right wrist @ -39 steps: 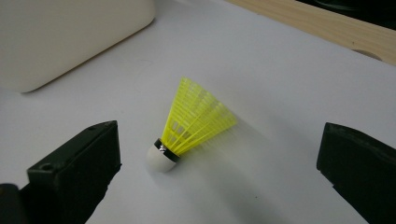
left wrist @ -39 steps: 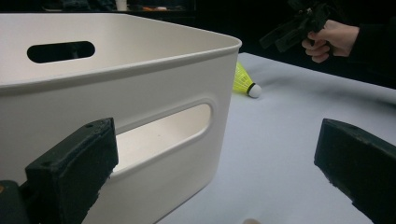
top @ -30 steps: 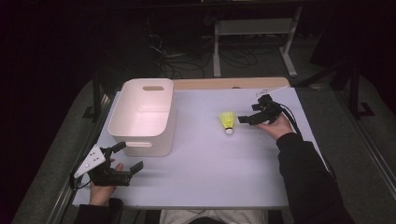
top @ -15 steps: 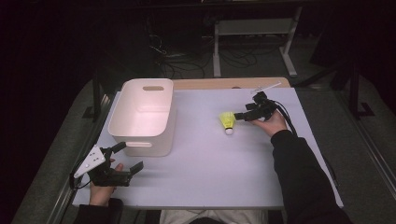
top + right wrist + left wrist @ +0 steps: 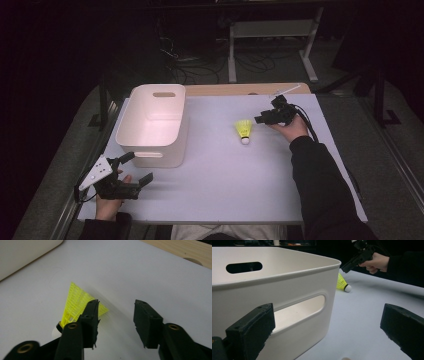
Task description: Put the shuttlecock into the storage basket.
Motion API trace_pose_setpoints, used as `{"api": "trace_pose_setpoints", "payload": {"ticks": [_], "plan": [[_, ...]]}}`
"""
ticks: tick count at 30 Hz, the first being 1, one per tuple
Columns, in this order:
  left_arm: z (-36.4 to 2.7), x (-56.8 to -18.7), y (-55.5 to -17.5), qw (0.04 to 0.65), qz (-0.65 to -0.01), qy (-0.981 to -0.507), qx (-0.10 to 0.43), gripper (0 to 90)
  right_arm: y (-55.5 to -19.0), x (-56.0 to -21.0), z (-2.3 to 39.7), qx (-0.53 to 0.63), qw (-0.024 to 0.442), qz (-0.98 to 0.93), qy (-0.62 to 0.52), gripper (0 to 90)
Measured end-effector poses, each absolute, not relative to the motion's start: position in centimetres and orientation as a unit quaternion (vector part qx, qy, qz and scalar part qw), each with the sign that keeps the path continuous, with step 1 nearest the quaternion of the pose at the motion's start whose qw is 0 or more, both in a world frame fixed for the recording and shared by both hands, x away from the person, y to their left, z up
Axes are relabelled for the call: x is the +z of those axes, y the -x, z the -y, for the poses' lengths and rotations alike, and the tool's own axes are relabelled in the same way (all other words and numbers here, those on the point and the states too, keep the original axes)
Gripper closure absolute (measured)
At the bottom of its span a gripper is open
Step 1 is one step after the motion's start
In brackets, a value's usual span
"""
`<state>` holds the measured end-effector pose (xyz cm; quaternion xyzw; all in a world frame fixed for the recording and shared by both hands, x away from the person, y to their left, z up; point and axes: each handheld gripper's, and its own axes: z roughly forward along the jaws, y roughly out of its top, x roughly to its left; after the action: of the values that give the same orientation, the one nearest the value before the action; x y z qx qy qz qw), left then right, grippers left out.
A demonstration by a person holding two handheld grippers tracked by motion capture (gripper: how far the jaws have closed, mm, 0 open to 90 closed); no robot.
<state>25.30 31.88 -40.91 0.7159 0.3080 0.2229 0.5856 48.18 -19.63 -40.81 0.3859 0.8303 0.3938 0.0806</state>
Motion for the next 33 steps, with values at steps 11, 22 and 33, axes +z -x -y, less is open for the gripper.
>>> {"api": "trace_pose_setpoints", "payload": {"ticks": [11, 22, 33], "plan": [[-31.9, -40.9, -25.3, 0.586, -0.308, -0.715, 0.224, 0.0, -49.2, -41.2, 19.1, 0.368, 0.064, -0.83, -0.415, 88.7], [-31.9, -40.9, -25.3, 0.586, -0.308, -0.716, 0.223, 0.0, -50.0, -42.2, 18.6, 0.341, 0.06, -0.823, -0.45, 89.2], [-31.9, -40.9, -25.3, 0.586, -0.307, -0.716, 0.222, 0.0, -50.3, -43.0, 18.5, 0.344, 0.039, -0.823, -0.45, 89.2]]}}
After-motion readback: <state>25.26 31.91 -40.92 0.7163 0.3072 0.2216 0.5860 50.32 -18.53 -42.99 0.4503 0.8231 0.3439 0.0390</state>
